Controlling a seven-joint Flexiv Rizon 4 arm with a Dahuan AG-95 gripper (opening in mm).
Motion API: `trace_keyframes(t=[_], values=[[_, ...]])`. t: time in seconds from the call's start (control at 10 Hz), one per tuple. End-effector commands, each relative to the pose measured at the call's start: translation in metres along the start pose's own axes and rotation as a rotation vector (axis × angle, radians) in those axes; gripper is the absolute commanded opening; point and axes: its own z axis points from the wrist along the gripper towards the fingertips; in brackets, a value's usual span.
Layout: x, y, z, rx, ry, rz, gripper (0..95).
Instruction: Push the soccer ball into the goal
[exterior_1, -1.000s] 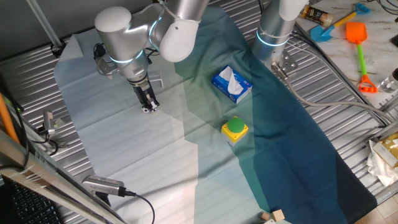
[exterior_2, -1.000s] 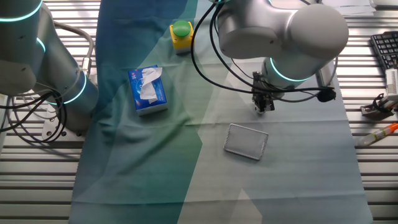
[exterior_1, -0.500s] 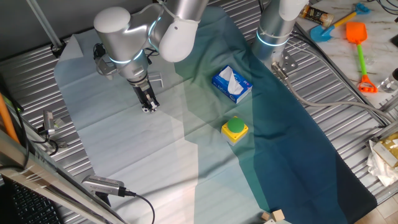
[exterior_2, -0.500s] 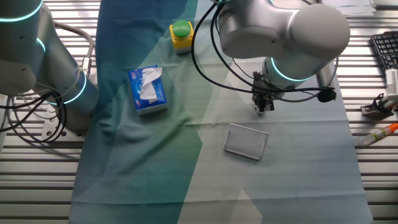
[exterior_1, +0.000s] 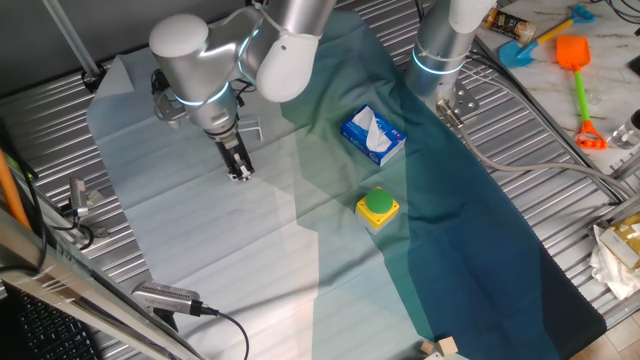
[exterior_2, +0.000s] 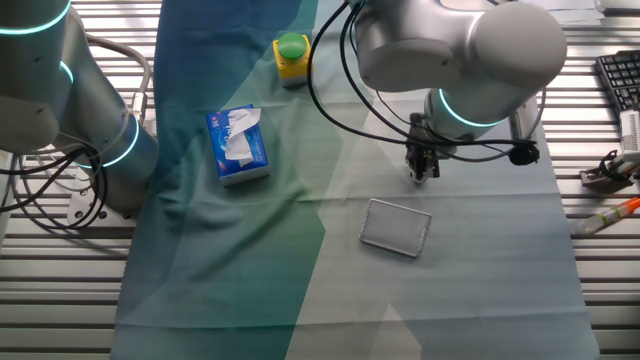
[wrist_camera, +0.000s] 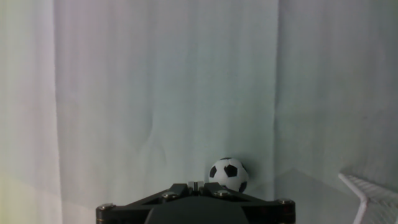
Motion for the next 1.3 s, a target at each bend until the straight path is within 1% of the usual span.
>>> trace_keyframes(t=[0.1, 1.1, 1.3], values=[[0.0002, -0.0004, 0.0001, 0.006, 0.001, 0.043, 0.0], [0.0002, -0.0004, 0.0001, 0.006, -0.003, 0.051, 0.0], [0.0002, -0.0004, 0.0001, 0.005, 0.008, 0.055, 0.0]])
